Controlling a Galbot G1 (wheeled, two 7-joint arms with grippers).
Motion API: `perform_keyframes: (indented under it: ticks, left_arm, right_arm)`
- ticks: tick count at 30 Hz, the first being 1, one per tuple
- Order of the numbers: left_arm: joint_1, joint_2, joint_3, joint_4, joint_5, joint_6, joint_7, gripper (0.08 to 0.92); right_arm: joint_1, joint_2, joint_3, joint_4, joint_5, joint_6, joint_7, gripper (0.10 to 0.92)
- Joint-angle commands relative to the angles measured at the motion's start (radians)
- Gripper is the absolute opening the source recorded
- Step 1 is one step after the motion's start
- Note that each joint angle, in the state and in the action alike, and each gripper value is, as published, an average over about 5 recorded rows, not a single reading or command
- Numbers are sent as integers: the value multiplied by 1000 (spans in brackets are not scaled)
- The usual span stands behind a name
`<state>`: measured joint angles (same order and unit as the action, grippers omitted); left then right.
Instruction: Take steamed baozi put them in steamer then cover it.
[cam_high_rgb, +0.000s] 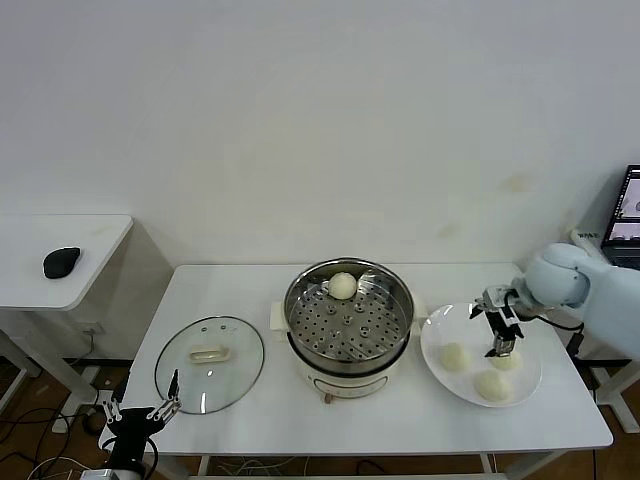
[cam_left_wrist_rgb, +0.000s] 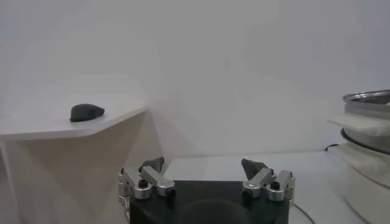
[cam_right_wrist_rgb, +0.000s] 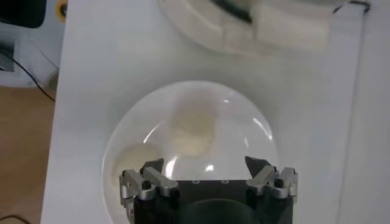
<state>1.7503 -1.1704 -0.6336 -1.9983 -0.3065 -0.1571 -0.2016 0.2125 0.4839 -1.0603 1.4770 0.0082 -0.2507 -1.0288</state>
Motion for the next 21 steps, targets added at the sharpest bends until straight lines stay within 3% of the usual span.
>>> perform_keyframes:
  ticks: [1, 21]
  left_arm:
    - [1, -1, 1, 1, 3, 3, 2, 823]
    - [1, -8, -6, 14, 17, -4, 4, 823]
  right_arm:
    - [-195, 46, 123, -88, -64, 9, 6, 823]
    - [-262, 189, 169, -198, -108, 23, 37, 821]
